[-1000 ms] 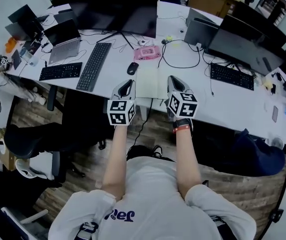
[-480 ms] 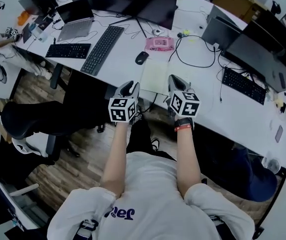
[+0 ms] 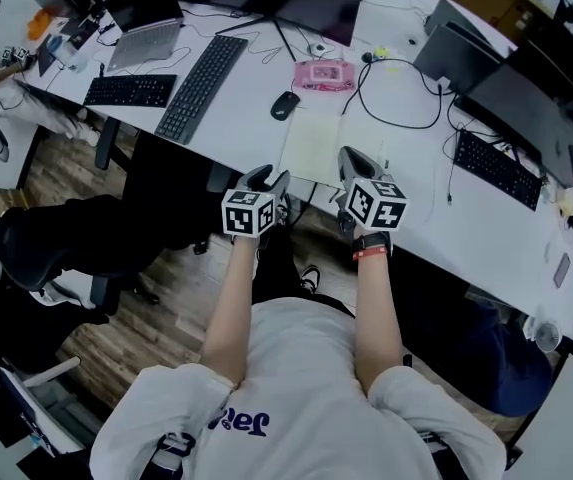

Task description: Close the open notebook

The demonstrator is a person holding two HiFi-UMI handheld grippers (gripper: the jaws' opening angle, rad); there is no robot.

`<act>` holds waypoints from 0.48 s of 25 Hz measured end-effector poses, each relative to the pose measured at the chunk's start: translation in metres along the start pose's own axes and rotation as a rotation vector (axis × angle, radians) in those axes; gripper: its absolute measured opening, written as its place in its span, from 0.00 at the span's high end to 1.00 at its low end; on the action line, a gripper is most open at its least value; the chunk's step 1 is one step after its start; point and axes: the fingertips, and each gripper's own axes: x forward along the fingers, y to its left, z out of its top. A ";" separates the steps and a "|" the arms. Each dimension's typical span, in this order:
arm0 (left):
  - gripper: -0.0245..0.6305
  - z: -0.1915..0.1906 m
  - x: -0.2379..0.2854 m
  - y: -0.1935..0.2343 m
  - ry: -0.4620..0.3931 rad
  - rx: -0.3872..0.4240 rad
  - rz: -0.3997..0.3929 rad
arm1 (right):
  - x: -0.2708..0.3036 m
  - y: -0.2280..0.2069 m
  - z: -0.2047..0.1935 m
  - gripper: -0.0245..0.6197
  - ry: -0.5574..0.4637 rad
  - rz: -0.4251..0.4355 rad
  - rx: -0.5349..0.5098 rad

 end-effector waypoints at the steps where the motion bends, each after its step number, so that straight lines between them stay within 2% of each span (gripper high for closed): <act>1: 0.70 -0.003 0.004 0.003 0.010 -0.013 -0.003 | 0.003 -0.001 -0.001 0.96 0.005 0.001 0.003; 12: 0.66 -0.028 0.046 0.035 0.094 -0.120 -0.019 | 0.033 -0.017 -0.017 0.96 0.060 -0.021 0.016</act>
